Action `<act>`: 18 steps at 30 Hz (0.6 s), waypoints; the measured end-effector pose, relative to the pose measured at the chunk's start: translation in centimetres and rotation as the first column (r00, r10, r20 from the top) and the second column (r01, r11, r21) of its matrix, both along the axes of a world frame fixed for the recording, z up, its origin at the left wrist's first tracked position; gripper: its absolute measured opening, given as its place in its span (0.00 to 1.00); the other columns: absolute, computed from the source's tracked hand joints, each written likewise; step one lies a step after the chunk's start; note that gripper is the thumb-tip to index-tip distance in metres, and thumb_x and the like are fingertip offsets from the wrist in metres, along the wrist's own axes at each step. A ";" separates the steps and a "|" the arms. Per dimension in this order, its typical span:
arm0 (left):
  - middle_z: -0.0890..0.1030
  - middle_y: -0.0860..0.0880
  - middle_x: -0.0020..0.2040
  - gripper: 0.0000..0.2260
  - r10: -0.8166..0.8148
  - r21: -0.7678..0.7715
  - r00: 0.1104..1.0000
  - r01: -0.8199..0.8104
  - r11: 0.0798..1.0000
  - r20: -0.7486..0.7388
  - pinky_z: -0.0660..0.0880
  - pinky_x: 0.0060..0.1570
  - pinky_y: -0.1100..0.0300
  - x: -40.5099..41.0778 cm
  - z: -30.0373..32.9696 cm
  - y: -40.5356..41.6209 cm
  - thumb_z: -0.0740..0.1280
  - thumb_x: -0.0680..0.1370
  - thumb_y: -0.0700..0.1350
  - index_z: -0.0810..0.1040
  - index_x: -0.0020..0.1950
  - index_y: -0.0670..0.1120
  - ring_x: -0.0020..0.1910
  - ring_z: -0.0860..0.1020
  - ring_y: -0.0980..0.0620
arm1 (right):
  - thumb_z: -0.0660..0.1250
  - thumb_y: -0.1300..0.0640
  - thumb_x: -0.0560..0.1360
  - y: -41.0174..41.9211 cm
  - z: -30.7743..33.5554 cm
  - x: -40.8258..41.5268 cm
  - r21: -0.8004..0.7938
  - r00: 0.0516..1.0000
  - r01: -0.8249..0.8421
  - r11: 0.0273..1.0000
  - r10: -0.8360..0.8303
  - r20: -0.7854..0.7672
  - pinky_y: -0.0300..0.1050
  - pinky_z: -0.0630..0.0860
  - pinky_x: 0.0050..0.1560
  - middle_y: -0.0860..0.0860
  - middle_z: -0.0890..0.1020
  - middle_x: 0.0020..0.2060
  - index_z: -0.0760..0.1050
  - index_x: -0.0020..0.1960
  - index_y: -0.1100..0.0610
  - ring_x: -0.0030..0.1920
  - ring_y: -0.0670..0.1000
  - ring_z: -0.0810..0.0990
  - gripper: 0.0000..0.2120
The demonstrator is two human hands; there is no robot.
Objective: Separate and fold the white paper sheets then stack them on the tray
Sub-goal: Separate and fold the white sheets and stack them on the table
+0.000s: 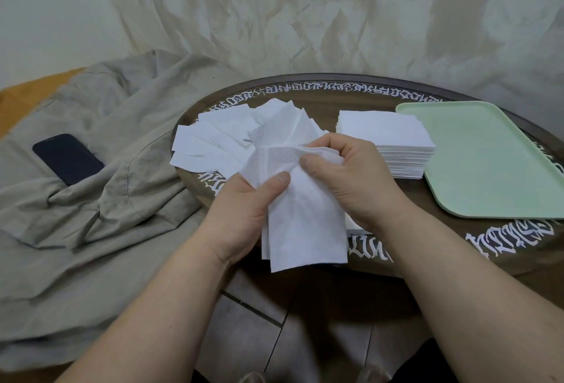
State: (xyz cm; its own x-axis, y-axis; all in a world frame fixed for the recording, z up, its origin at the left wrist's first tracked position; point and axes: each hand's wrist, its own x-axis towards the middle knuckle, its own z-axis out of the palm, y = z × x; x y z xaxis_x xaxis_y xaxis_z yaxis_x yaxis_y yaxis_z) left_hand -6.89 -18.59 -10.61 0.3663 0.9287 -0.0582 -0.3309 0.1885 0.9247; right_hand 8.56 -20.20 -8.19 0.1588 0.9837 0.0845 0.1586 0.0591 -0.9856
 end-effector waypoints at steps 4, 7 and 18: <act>0.85 0.43 0.53 0.09 0.018 -0.007 1.000 -0.018 1.000 0.001 0.81 0.48 0.56 0.0 -0.1 0.0 0.68 0.72 0.40 0.84 0.50 0.44 0.51 0.84 0.47 | 0.70 0.62 0.74 -0.1 0.1 -0.2 -0.007 0.999 -0.012 1.000 0.011 -0.040 0.46 0.79 0.41 0.48 0.83 0.37 0.80 0.38 0.53 0.37 0.47 0.80 0.07; 0.86 0.44 0.49 0.09 0.013 0.001 1.000 -0.013 1.000 -0.001 0.81 0.46 0.58 0.1 0.2 -0.3 0.71 0.73 0.38 0.82 0.52 0.43 0.48 0.84 0.49 | 0.70 0.62 0.74 -0.1 0.1 -0.3 -0.003 0.999 -0.014 1.000 0.014 -0.037 0.45 0.78 0.40 0.47 0.83 0.35 0.79 0.37 0.52 0.36 0.46 0.80 0.09; 0.86 0.47 0.48 0.11 0.006 0.016 1.000 -0.006 1.000 -0.028 0.81 0.46 0.58 0.1 0.1 -0.3 0.67 0.70 0.43 0.82 0.51 0.45 0.47 0.84 0.50 | 0.71 0.62 0.73 0.0 -0.1 -0.3 0.020 1.000 -0.012 1.000 0.012 0.015 0.55 0.80 0.48 0.50 0.83 0.40 0.80 0.37 0.51 0.42 0.49 0.81 0.08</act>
State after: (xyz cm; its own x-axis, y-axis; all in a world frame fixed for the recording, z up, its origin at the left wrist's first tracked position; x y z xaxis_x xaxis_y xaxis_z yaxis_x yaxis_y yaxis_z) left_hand -6.80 -18.86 -10.52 0.3591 0.9317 -0.0539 -0.3062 0.1722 0.9363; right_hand 8.22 -20.19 -8.32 0.1459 0.9836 0.1064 0.1722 0.0807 -0.9818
